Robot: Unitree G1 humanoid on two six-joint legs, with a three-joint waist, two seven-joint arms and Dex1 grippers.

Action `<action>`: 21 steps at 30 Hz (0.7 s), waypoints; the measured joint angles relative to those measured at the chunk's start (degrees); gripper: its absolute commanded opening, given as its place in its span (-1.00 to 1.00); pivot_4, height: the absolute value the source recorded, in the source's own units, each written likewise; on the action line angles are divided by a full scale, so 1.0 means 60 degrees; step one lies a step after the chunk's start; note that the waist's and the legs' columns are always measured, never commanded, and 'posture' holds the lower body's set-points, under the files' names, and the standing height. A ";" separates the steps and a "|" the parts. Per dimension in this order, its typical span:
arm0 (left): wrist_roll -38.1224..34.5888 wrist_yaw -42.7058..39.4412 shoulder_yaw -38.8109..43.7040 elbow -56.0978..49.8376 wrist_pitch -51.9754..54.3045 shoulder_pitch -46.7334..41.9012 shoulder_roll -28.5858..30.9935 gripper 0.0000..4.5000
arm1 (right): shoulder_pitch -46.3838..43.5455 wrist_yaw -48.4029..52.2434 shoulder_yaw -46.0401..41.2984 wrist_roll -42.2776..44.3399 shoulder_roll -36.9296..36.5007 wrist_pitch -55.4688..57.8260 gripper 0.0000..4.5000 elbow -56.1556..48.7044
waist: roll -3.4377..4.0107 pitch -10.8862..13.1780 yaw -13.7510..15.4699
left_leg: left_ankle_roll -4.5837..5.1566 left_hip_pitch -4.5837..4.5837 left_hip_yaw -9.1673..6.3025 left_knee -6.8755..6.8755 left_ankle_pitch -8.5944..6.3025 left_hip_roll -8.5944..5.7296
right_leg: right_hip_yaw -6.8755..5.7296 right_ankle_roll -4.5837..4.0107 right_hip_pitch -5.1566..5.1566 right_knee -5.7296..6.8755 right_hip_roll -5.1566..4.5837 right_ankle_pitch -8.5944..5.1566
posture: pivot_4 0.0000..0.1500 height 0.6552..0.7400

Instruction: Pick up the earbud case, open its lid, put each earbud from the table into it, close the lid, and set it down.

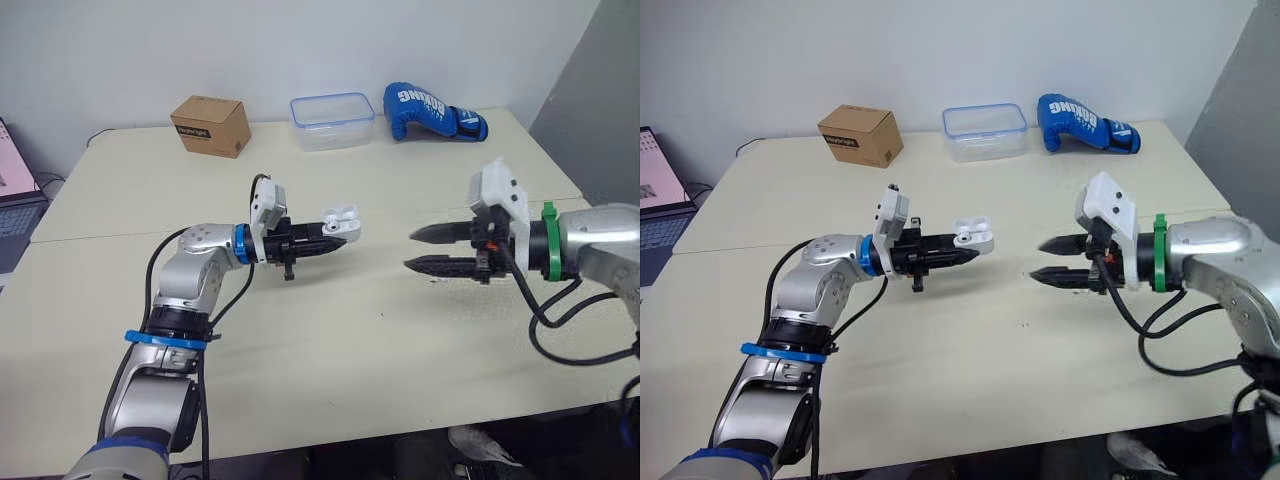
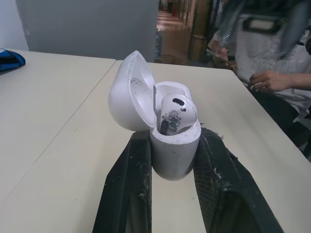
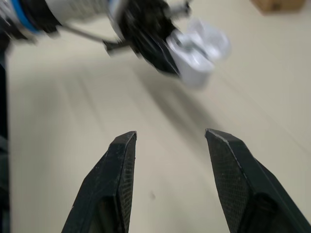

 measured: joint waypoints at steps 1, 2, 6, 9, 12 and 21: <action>-0.0043 -0.0076 -0.0004 -0.0091 0.0020 0.0092 0.0012 -0.65 | -0.0048 0.0332 0.0528 -0.0553 -0.0289 -0.0447 0.03 0.0435 | 0.0000 0.0000 -0.0011 | 0.0000 0.0000 0.0001 0.0000 0.0000 0.0000 | 0.0000 0.0001 -0.0001 0.0000 0.0000 0.0000 | 1.00 0.78; -0.0085 -0.0156 -0.0003 -0.0183 0.0042 0.0180 0.0027 -0.65 | -0.0061 0.0643 0.0982 -0.1095 -0.0473 -0.0910 0.03 0.0889 | -0.0002 0.0001 -0.0024 | -0.0001 -0.0002 0.0001 0.0000 0.0000 0.0001 | 0.0001 0.0001 -0.0002 -0.0002 0.0000 -0.0001 | 1.00 0.78; -0.0202 -0.0202 0.0008 -0.0493 0.0158 0.0411 0.0135 -0.65 | -0.0243 0.1116 0.2383 -0.2997 -0.0297 -0.2338 0.03 0.2519 | -0.0002 0.0001 -0.0027 | -0.0003 -0.0002 0.0002 0.0003 0.0002 0.0002 | 0.0003 0.0000 -0.0004 0.0001 -0.0004 0.0000 | 1.00 0.78; -0.0304 -0.0186 0.0014 -0.0826 0.0214 0.0513 0.0197 -0.65 | -0.0491 0.1119 0.3055 -0.4049 0.0252 -0.2929 0.03 0.3686 | -0.0002 0.0002 -0.0022 | -0.0005 -0.0003 0.0003 0.0004 0.0003 0.0001 | 0.0004 0.0000 -0.0008 0.0001 -0.0006 0.0000 | 1.00 0.78; -0.0345 -0.0159 0.0023 -0.1067 0.0251 0.0587 0.0237 -0.65 | -0.0719 0.1278 0.3386 -0.4682 0.0662 -0.3209 0.03 0.4385 | -0.0002 0.0002 -0.0009 | -0.0006 -0.0006 0.0001 0.0000 0.0003 0.0001 | 0.0003 0.0000 -0.0010 -0.0008 -0.0007 0.0000 | 1.00 0.78; -0.0353 0.0070 0.0023 -0.1478 0.0418 0.0955 0.0308 -0.65 | -0.1294 0.1749 0.3717 -0.5978 0.1438 -0.3757 0.03 0.6166 | -0.0002 0.0002 0.0006 | -0.0008 -0.0009 -0.0002 0.0001 0.0003 -0.0002 | 0.0002 -0.0001 -0.0010 -0.0011 -0.0010 0.0001 | 1.00 0.78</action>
